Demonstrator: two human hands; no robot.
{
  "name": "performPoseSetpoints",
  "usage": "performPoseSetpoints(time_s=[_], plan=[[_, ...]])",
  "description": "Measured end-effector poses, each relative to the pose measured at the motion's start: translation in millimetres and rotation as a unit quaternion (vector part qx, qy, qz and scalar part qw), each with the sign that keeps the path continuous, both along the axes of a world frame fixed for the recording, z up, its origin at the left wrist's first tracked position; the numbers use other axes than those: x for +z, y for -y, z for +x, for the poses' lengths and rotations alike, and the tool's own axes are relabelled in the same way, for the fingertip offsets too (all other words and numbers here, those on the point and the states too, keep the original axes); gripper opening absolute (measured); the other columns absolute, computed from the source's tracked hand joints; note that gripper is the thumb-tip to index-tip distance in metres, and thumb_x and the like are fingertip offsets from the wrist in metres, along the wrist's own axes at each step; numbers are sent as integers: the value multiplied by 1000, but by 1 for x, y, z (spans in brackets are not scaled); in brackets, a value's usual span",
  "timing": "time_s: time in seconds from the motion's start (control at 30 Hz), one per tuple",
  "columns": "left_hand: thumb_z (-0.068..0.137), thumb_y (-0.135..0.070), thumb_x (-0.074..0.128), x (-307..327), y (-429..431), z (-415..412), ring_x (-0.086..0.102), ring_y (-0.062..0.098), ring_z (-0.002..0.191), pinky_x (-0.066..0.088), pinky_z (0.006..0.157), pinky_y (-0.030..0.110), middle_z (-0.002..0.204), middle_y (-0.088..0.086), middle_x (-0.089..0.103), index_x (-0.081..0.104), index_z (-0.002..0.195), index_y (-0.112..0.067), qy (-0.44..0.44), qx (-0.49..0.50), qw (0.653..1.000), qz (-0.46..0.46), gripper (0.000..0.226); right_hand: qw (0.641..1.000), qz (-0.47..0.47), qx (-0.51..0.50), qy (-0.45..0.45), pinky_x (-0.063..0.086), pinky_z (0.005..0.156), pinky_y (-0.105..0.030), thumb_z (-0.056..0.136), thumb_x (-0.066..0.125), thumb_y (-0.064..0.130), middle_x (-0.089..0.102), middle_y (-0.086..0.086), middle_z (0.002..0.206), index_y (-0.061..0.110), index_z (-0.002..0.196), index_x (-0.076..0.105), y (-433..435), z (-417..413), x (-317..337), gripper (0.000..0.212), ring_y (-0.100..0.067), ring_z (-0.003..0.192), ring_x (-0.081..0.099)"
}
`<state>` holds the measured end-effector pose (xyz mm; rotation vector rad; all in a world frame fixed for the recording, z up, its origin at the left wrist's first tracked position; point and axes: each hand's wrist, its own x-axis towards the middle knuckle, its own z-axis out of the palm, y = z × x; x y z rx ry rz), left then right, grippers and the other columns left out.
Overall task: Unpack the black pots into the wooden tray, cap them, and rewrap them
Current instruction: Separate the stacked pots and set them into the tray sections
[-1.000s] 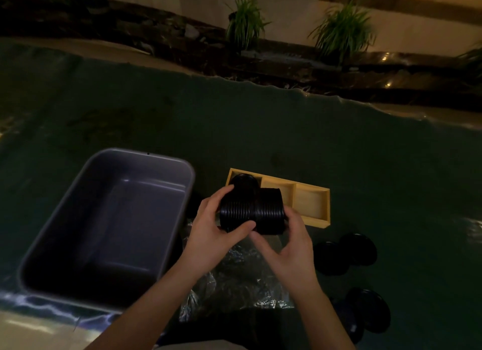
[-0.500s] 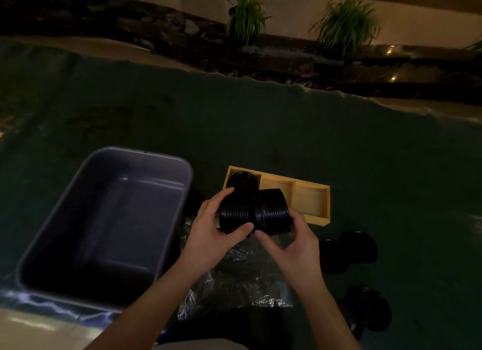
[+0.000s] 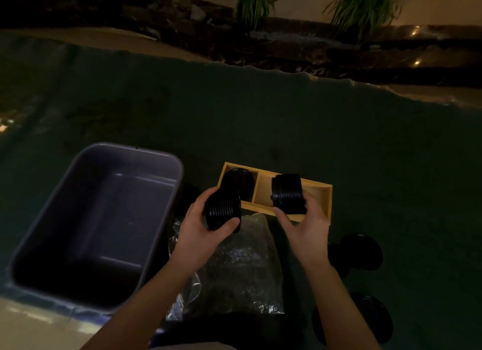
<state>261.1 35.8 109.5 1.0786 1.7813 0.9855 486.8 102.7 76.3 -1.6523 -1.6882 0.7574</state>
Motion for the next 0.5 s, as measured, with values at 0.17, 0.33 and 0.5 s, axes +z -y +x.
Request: performPoseSetpoints(time_s=[0.17, 0.33, 0.5], plan=[[78, -36, 86, -2, 6, -4, 50, 6, 131, 52, 108, 41, 143, -12, 52, 44, 144, -50, 0, 11, 1000, -17, 80, 978, 8, 104, 178, 46, 108, -41, 84, 82, 24, 58, -10, 143, 10, 138, 54, -44, -14, -36, 63, -28, 133, 56], [77, -40, 86, -2, 12, -7, 52, 12, 132, 57, 101, 35, 145, -9, 50, 42, 142, -57, 9, 21, 999, -26, 80, 954, 0, 156, 257, 39, 117, -45, 86, 78, 15, 53, -10, 145, 11, 139, 57, -59, -25, -65, 57, -28, 138, 47], [67, -62, 80, 1, 14, -8, 53, 12, 132, 53, 107, 48, 145, -11, 51, 39, 144, -58, -3, 32, 999, -31, 87, 916, 31, 198, 346, 23, 124, -47, 91, 72, 19, 55, -14, 148, 11, 136, 64, -52, -26, -82, 46, -32, 143, 43]])
